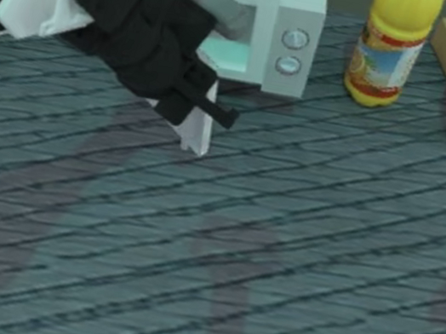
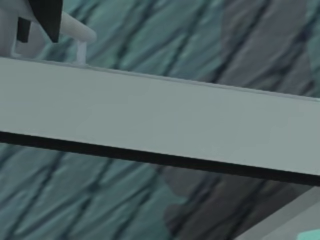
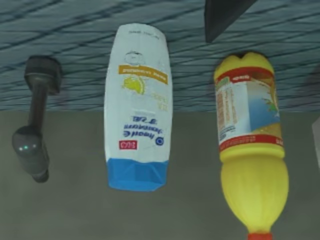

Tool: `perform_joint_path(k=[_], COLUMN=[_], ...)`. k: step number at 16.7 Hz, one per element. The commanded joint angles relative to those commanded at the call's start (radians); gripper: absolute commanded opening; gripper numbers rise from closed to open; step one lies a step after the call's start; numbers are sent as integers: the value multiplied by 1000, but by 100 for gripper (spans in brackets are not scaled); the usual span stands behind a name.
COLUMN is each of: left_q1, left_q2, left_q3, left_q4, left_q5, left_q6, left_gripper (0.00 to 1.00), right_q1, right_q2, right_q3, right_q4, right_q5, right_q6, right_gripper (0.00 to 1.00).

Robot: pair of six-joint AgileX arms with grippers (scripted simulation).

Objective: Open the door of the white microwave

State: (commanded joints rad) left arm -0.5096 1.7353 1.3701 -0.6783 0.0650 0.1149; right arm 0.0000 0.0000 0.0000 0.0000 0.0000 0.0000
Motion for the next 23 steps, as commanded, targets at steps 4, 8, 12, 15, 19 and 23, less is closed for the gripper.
perform_joint_path(k=[4, 8, 12, 15, 19, 23], left_q1=[0, 0, 35, 49, 49, 49], left_q2=[0, -4, -35, -47, -47, -47], left_q3=[0, -9, -41, -52, -52, -52], left_q4=[0, 0, -6, -8, -8, -8], left_q5=[0, 14, 56, 74, 74, 74], left_q6=[0, 11, 95, 129, 129, 129], left_gripper=[0, 0, 0, 0, 0, 0], right_q1=[0, 0, 0, 0, 0, 0], right_q2=[0, 0, 0, 0, 0, 0], right_q3=[0, 0, 0, 0, 0, 0], right_q4=[0, 0, 0, 0, 0, 0], right_q5=[0, 0, 0, 0, 0, 0], right_q6=[0, 0, 0, 0, 0, 0], right_gripper=[100, 100, 100, 100, 100, 100])
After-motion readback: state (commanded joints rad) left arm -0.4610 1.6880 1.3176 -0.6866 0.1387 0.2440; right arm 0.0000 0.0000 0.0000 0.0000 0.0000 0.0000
